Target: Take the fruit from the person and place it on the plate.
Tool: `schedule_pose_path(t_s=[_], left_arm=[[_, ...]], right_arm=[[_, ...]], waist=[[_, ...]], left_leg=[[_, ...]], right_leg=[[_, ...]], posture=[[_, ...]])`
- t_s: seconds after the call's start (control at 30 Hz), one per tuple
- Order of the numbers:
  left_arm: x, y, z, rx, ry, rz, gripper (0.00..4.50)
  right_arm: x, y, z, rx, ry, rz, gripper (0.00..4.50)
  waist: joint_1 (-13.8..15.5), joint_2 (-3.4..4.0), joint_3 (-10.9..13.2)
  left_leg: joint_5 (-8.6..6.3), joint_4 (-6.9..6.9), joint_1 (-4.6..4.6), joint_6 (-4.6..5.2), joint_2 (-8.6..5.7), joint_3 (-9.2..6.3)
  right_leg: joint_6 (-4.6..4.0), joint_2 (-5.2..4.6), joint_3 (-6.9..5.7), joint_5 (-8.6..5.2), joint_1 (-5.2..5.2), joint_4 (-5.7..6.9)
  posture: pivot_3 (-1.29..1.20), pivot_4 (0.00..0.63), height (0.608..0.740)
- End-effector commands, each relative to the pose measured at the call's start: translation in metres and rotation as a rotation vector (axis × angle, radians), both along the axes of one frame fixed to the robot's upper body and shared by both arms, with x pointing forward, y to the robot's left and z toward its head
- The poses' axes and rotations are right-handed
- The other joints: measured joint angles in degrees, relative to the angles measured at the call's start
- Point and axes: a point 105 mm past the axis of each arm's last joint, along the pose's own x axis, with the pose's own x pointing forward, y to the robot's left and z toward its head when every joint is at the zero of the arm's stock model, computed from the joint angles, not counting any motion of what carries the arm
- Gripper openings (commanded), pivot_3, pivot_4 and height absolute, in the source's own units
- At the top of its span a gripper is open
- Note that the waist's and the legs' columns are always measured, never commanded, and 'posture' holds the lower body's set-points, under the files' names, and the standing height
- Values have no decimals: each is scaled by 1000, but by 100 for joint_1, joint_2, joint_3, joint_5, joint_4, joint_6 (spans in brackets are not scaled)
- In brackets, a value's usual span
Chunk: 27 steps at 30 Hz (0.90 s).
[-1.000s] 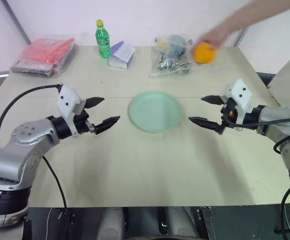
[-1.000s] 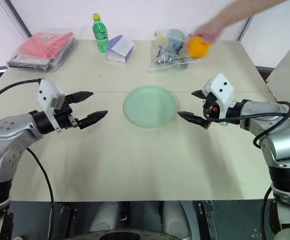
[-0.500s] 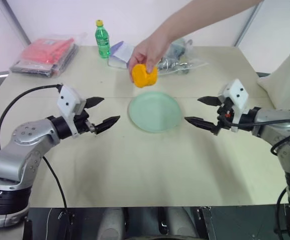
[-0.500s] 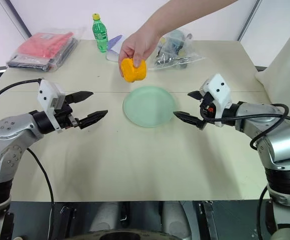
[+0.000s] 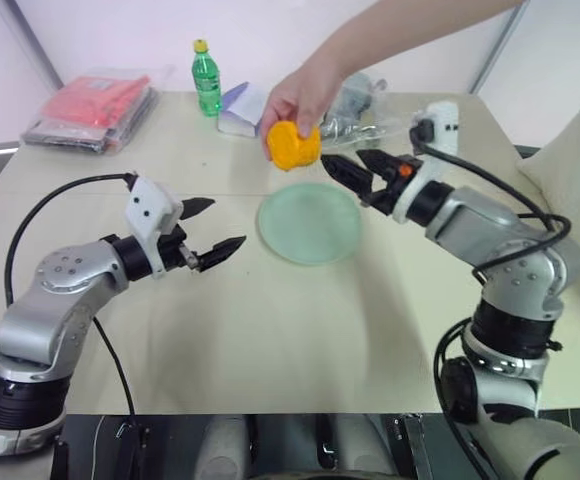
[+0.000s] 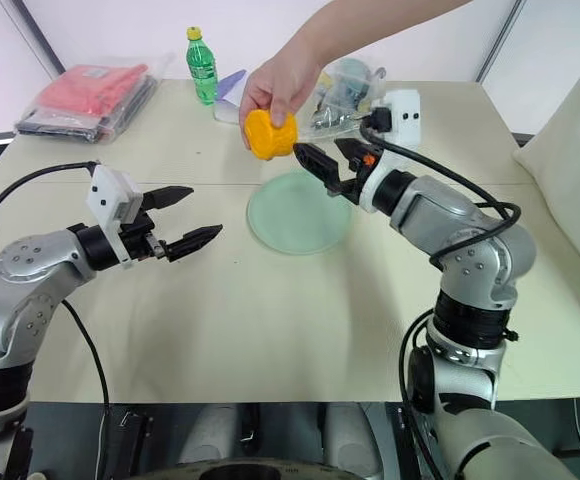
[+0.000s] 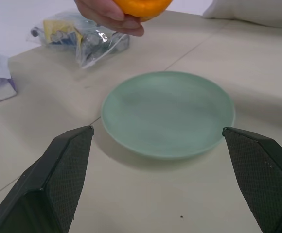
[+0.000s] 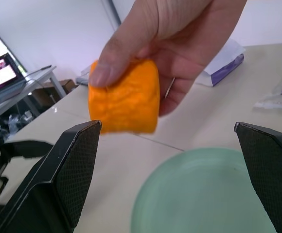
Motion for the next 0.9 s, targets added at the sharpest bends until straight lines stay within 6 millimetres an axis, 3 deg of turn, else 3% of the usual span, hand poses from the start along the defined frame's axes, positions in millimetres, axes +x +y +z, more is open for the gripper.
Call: schedule_pose_path(t_s=[0.03, 0.6, 0.9], left_arm=[[-5, -4, 15, 9, -71, -17, 4451], [-8, -2, 13, 14, -69, 1, 4451], [-11, -2, 13, 15, -71, 13, 4451]], right_arm=[[0, 2, 12, 44, -10, 2, 4500], [-3, 27, 12, 43, 18, 91, 4500], [14, 34, 13, 33, 0, 89, 4500]], waist=[[-10, 0, 0], [-21, 1, 0], [-23, 1, 0]], left_leg=[[0, 0, 0, 0, 0, 0], [0, -2, 0, 1, 1, -1], [0, -4, 0, 1, 1, -1]], right_leg=[[0, 0, 0, 0, 0, 0], [0, 2, 0, 0, -3, 0], [0, 2, 0, 0, -4, -1]], posture=[[0, 150, 731], [0, 150, 731], [0, 150, 731]])
